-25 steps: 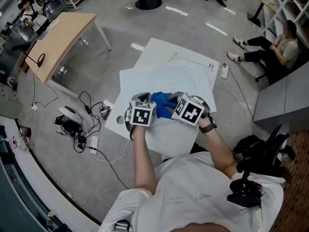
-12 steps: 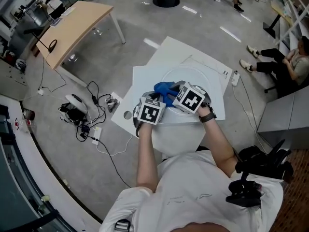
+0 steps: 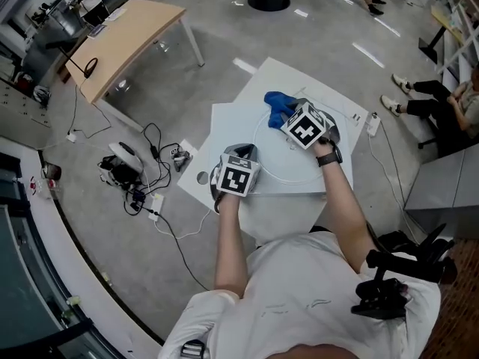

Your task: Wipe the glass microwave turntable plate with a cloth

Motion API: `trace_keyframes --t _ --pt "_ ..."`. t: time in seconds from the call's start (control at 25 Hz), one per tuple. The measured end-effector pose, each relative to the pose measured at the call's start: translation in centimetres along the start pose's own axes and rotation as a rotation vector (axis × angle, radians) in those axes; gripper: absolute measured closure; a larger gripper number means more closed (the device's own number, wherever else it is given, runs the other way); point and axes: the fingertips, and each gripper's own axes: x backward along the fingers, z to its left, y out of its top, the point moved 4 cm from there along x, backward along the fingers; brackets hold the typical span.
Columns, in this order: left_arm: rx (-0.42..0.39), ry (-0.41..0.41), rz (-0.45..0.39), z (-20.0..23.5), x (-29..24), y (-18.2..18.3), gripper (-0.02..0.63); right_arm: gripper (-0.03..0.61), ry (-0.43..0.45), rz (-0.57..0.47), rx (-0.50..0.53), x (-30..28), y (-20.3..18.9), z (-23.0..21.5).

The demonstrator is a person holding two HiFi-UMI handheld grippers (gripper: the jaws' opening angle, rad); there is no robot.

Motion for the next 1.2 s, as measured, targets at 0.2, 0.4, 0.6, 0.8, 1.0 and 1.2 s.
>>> trace_keyframes --t 0.2,0.4,0.6,0.8,1.0,1.2 --pt "0.012 0.013 0.022 -0.2 0.5 -0.2 0.614 0.517 -0.105 0.058 -0.095 3.0 -5.2 -4.1" --pt "0.017 0.016 0.009 0.7 0.6 -0.2 0.614 0.515 -0.117 0.060 -0.178 6.5 -9.1 -4.1" --pt "-0.011 0.023 0.021 0.9 0.3 -0.3 0.614 0.515 -0.032 0.036 -0.223 9.8 -11.6 -0.2" --pt "-0.011 0.017 0.041 0.5 0.5 -0.1 0.614 0.515 0.009 0.084 -0.117 12.0 -11.9 4.4" --pt "0.000 -0.005 0.052 0.5 0.3 -0.2 0.614 0.516 0.138 0.042 0.016 11.4 -8.7 9.6" --pt "-0.015 0.013 0.039 -0.1 0.0 0.2 0.614 0.517 0.222 -0.041 0.057 8.7 -5.0 11.9"
